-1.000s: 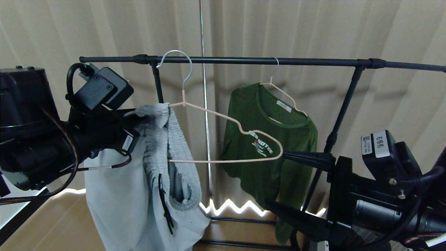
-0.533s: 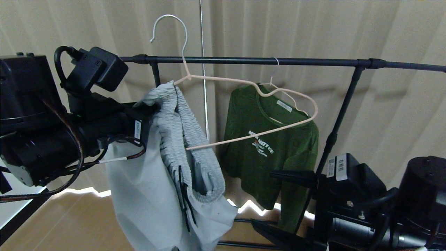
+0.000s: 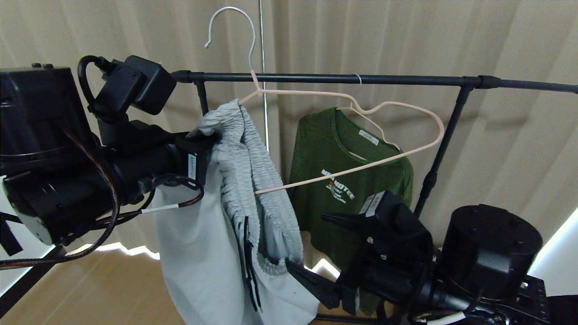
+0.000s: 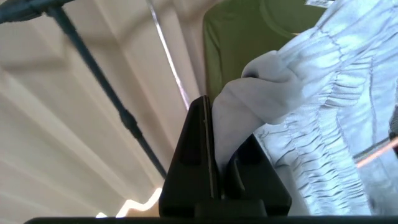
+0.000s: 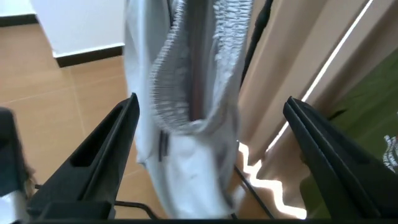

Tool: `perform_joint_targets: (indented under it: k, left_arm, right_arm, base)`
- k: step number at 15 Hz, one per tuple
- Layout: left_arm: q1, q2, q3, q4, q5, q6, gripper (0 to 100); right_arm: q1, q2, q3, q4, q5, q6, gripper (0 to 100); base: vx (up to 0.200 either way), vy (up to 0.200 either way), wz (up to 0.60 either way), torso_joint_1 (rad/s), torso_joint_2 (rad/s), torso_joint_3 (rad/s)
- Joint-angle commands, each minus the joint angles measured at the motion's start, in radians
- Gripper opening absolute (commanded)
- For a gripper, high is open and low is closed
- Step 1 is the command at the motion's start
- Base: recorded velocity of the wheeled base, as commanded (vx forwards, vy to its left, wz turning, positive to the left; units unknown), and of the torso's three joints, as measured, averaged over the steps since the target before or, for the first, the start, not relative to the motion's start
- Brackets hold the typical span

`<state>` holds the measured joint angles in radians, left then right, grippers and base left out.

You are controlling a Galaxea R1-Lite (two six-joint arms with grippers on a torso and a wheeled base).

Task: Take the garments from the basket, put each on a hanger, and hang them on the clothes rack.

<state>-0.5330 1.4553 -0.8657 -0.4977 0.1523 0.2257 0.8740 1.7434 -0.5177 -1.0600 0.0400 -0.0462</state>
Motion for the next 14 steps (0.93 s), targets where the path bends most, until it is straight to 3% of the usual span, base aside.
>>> perform_joint_targets:
  k: [1, 7, 8, 12, 14]
  left_arm:
    - [-0.016, -0.009, 0.004, -0.001, 0.001, 0.000, 0]
    - [-0.042, -0.039, 0.016, -0.002, 0.003, 0.000, 0]
    - [-0.038, -0.041, 0.014, -0.002, 0.003, 0.000, 0]
    - [-0.004, -0.044, 0.022, -0.002, 0.001, 0.012, 0]
    - [0.030, -0.047, 0.024, -0.001, 0.001, 0.030, 0]
  right_arm:
    - [-0.003, 0.087, -0.038, -0.002, -0.029, 0.003, 100]
    - [-0.020, 0.148, -0.027, -0.002, -0.101, 0.031, 100]
    - [-0.029, 0.142, -0.016, -0.002, -0.114, 0.031, 0]
    - [-0.102, 0.128, 0.005, -0.035, -0.131, 0.029, 0]
    - [-0.181, 0.120, 0.010, -0.081, -0.132, 0.023, 0]
  base:
    - [0.000, 0.000, 0.00, 0.000, 0.00, 0.000]
    - [0.000, 0.000, 0.00, 0.000, 0.00, 0.000]
    - [0.000, 0.000, 0.00, 0.000, 0.00, 0.000]
    - [0.000, 0.000, 0.00, 0.000, 0.00, 0.000]
    - [0.000, 0.000, 0.00, 0.000, 0.00, 0.000]
